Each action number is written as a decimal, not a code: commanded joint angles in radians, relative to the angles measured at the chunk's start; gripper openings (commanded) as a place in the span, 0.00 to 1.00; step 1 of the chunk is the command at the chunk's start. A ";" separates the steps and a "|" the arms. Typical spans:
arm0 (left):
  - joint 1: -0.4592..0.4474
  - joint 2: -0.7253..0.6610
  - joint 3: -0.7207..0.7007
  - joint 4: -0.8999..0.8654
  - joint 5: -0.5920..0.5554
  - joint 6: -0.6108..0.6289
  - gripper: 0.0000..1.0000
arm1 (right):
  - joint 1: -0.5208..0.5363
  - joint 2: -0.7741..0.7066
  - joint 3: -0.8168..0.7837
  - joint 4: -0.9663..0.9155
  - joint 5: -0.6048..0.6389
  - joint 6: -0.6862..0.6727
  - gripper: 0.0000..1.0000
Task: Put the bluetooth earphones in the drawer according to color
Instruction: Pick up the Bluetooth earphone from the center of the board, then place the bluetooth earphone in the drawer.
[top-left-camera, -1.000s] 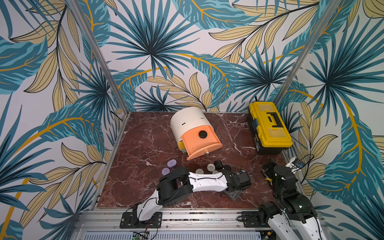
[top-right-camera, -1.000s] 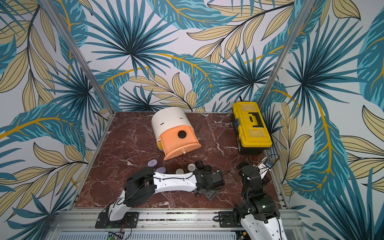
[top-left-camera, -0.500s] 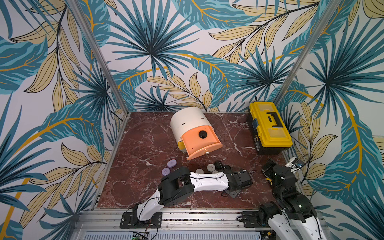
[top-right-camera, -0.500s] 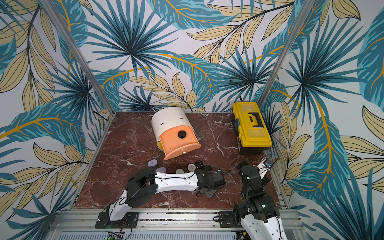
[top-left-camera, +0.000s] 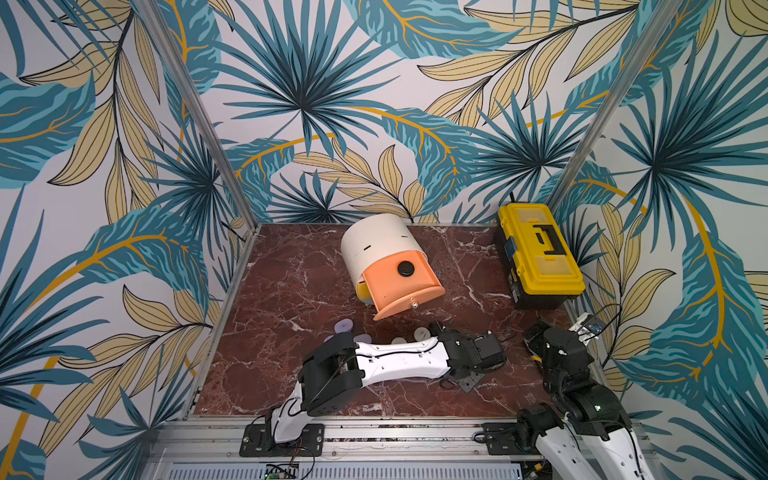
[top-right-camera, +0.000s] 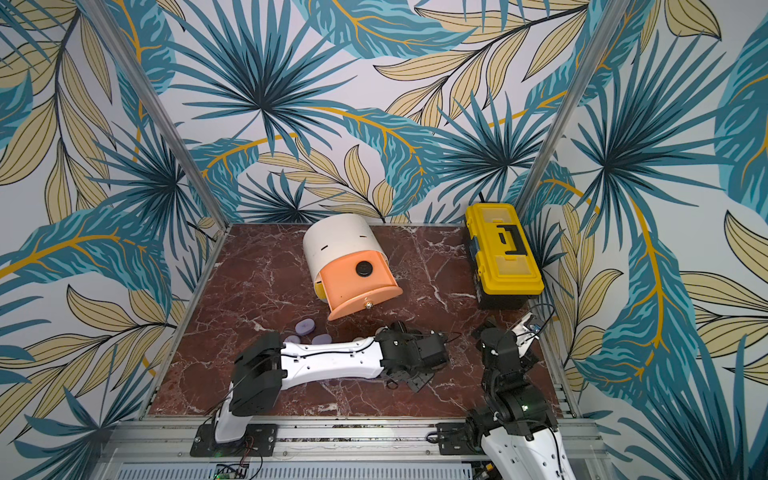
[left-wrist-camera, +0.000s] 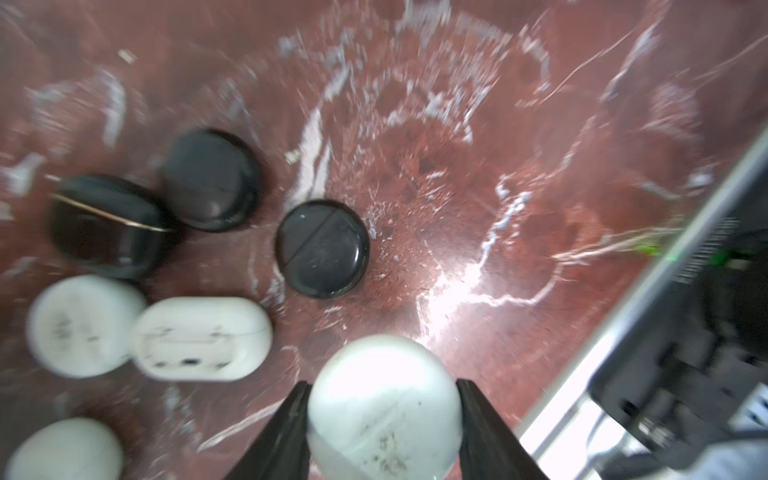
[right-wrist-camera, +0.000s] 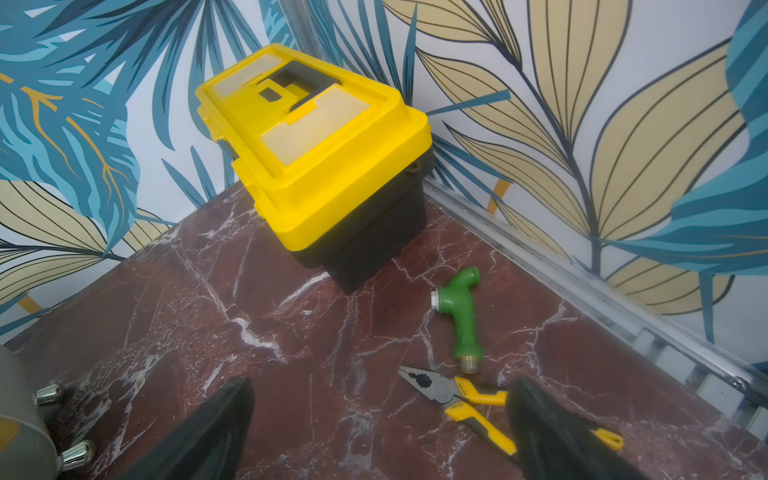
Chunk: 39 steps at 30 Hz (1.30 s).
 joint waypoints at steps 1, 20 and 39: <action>0.007 -0.045 0.111 -0.067 -0.043 0.052 0.51 | -0.003 0.013 -0.015 -0.012 0.012 0.012 1.00; 0.196 -0.244 0.302 -0.194 -0.176 0.207 0.53 | -0.003 0.226 -0.005 0.063 -0.123 -0.014 0.99; 0.488 -0.274 0.189 -0.157 -0.228 0.237 0.53 | -0.003 0.450 0.057 0.099 -0.331 -0.121 0.99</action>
